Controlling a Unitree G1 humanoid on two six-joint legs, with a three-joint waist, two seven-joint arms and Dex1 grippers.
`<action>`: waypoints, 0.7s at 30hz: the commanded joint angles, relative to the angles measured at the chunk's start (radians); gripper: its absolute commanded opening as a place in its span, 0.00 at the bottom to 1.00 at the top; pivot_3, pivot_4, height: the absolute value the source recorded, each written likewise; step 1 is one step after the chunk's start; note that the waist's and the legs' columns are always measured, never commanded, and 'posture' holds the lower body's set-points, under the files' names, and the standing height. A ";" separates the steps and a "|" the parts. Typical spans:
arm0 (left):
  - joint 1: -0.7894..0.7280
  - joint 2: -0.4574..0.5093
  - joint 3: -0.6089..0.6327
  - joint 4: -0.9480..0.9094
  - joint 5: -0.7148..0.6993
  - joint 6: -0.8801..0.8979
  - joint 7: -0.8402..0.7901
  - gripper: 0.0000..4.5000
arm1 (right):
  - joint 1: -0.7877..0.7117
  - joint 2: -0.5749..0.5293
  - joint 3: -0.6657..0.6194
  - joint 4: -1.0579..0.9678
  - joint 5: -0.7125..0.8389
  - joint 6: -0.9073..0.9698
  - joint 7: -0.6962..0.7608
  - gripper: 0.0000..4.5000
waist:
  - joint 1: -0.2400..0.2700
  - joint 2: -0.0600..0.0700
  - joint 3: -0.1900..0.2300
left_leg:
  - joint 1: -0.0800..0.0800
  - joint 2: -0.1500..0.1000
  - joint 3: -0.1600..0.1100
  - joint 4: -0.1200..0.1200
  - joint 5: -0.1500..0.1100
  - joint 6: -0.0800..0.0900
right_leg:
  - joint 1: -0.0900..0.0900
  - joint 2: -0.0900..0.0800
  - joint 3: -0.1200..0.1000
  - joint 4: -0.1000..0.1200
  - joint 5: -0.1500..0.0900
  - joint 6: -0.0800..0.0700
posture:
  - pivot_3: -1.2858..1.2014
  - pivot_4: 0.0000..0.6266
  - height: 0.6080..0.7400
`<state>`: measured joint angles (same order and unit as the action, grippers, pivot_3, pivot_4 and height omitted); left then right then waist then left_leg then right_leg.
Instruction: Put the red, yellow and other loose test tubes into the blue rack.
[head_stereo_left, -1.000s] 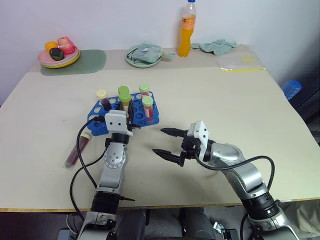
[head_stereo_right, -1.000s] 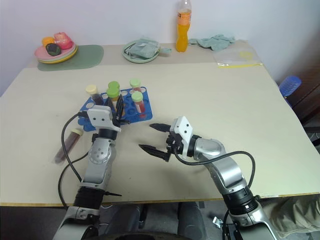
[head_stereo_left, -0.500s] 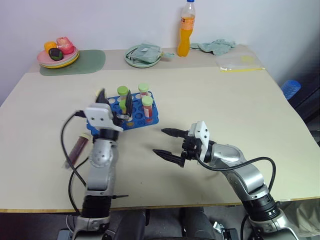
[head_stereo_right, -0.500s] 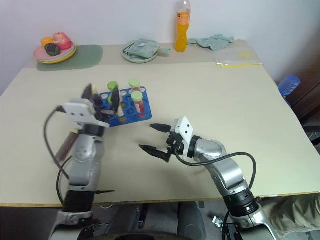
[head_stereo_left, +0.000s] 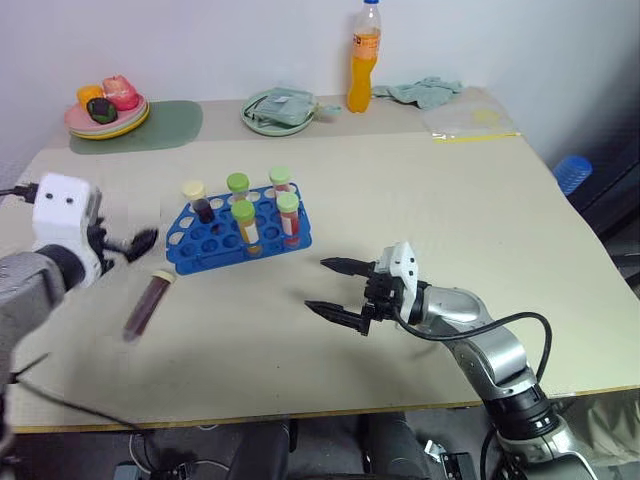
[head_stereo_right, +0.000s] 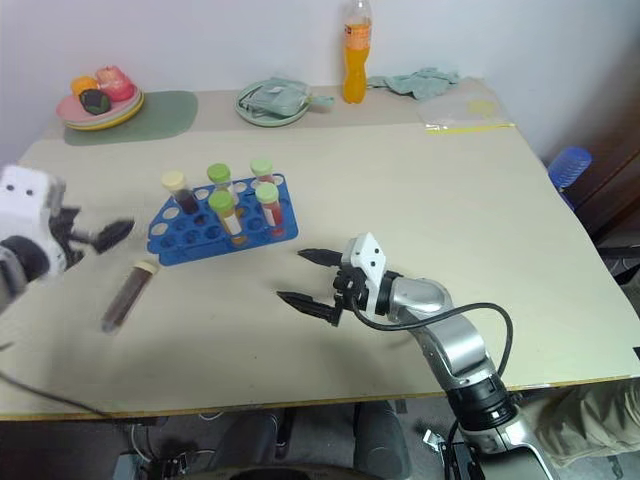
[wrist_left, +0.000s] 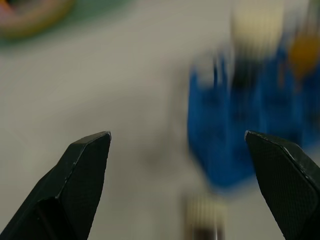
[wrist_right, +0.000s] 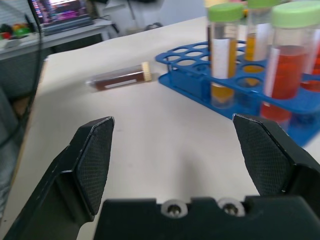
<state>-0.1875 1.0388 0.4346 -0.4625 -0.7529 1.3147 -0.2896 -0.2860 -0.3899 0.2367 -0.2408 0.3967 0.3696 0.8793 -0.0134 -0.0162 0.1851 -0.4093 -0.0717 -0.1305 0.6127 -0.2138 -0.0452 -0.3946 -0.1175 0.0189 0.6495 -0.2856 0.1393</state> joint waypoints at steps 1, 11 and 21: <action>-0.050 0.113 -0.149 0.030 -0.042 0.244 -0.067 0.98 | -0.029 0.003 0.000 -0.004 0.001 -0.039 0.031 0.94 | -0.001 0.000 0.000 | 0.000 0.000 0.000 0.000 0.000 0.000 | 0.000 0.000 -0.001 0.000 0.000 0.000 | 0.52 0.24 1.00; -0.203 0.020 -0.288 0.255 0.001 0.300 0.028 0.67 | 0.006 0.012 0.000 -0.038 -0.007 -0.035 -0.003 0.94 | -0.005 0.000 0.000 | 0.000 0.000 -0.001 -0.002 0.000 -0.001 | -0.001 -0.001 0.001 0.000 0.000 0.000 | 0.52 0.24 1.00; -0.231 -0.125 -0.049 0.350 0.170 0.162 0.173 0.17 | 0.022 -0.002 -0.005 -0.051 0.000 -0.028 -0.013 0.94 | -0.003 0.000 0.000 | 0.000 0.000 -0.001 -0.002 0.001 -0.002 | -0.002 -0.001 0.002 0.001 0.000 0.000 | 0.52 0.24 1.00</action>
<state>-0.3974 0.9344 0.2570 -0.1216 -0.6643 1.5756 -0.1901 -0.2691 -0.3898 0.2468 -0.2443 0.3848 0.3444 0.8671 -0.0167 -0.0159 0.1852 -0.4095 -0.0713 -0.1320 0.6103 -0.2131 -0.0469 -0.3967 -0.1182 0.0204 0.6503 -0.2856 0.1389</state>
